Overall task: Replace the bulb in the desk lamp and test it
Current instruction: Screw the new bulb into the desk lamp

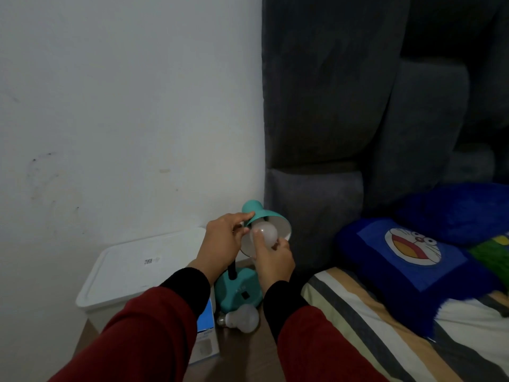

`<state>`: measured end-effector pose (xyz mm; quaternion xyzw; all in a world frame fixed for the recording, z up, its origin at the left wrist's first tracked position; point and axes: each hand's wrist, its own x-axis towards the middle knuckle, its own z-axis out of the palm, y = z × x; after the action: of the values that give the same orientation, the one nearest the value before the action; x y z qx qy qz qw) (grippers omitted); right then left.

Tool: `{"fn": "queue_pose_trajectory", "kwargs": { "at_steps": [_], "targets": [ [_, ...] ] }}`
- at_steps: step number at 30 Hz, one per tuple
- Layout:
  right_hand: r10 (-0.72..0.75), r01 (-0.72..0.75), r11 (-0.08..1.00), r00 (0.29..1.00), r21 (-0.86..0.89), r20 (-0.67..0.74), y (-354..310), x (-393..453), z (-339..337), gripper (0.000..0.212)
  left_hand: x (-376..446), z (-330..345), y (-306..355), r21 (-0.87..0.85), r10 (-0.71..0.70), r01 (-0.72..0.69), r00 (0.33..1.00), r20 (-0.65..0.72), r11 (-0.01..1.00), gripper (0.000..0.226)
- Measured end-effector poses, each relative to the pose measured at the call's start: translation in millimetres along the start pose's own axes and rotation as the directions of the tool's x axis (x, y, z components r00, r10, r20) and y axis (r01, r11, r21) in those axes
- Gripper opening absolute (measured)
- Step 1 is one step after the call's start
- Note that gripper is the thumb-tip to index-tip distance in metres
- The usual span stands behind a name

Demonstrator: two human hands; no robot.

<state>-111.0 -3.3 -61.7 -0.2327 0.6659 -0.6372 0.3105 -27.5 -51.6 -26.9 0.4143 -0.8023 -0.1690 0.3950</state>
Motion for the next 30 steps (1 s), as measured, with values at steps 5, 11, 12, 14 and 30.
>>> {"fn": "queue_pose_trajectory", "kwargs": {
  "at_steps": [5, 11, 12, 14, 30],
  "targets": [
    [-0.024, 0.024, 1.0, 0.999, -0.014, 0.036, 2.5, -0.2, -1.2, 0.062, -0.1, 0.3, -0.2, 0.005, -0.004, 0.004, 1.0, 0.005, 1.0, 0.036],
    [-0.058, 0.058, 0.997, 0.998, -0.045, -0.005, -1.0, -0.5, -3.6, 0.075, -0.2, -0.2, -0.5, -0.011, -0.008, 0.008, 1.0, 0.006, 1.0, 0.036],
    [-0.07, 0.07, 0.997, 0.998, -0.018, 0.002, -1.4, -1.2, -4.6, 0.072, -0.2, -0.3, -0.5, -0.013, -0.011, 0.011, 1.0, 0.005, 1.0, 0.036],
    [-0.071, 0.072, 0.997, 0.997, -0.015, 0.015, -1.1, -1.3, -5.3, 0.059, 0.3, -0.4, 0.1, -0.011, -0.01, 0.01, 1.0, 0.003, 1.0, 0.036],
    [-0.064, 0.064, 0.997, 0.998, -0.034, -0.003, -6.3, -2.3, -7.0, 0.07, 0.3, 0.6, 1.5, 0.004, -0.03, 0.03, 0.999, 0.013, 1.0, 0.035]
  ]
}}
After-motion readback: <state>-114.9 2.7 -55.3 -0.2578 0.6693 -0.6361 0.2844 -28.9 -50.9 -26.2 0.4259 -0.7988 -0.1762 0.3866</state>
